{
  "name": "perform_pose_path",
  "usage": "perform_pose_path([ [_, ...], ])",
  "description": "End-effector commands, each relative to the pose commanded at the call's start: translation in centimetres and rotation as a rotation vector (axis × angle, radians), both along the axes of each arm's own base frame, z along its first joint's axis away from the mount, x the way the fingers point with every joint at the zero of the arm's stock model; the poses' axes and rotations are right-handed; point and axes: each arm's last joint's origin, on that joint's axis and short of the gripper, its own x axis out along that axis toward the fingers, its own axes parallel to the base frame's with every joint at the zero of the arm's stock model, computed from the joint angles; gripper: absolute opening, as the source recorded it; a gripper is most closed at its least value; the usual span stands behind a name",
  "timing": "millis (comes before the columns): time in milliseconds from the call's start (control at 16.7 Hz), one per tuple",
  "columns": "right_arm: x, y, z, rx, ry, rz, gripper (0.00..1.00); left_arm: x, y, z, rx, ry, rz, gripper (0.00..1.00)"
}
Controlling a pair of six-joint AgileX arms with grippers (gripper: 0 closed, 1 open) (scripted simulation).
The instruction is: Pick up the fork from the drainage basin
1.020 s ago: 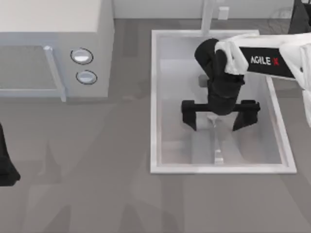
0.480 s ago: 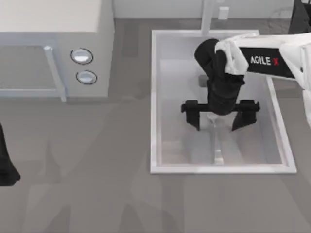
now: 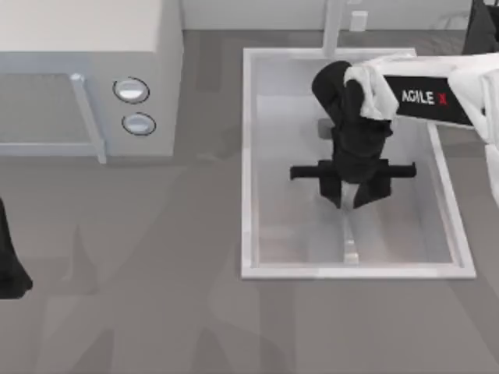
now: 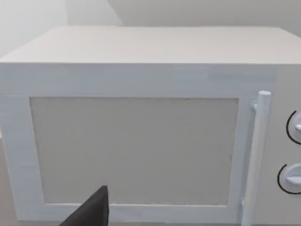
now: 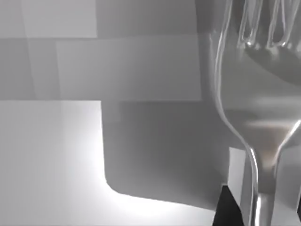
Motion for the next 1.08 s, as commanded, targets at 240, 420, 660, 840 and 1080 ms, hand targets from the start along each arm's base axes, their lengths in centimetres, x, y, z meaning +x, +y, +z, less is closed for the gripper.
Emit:
perform_pose_path([
  [240, 0.0, 0.0, 0.0, 0.000, 0.000, 0.000, 0.00, 0.0, 0.0, 0.0, 0.000, 0.000, 0.000, 1.00],
  [420, 0.0, 0.0, 0.0, 0.000, 0.000, 0.000, 0.00, 0.0, 0.0, 0.0, 0.000, 0.000, 0.000, 1.00],
  [660, 0.8, 0.1, 3.7, 0.003, -0.053, 0.007, 0.00, 0.0, 0.0, 0.0, 0.000, 0.000, 0.000, 1.00],
  [840, 1.2, 0.3, 7.4, 0.000, -0.045, 0.007, 0.00, 0.0, 0.0, 0.0, 0.000, 0.000, 0.000, 1.00],
  [1080, 0.8, 0.2, 13.9, -0.009, -0.024, 0.007, 0.00, 0.0, 0.0, 0.0, 0.000, 0.000, 0.000, 1.00],
])
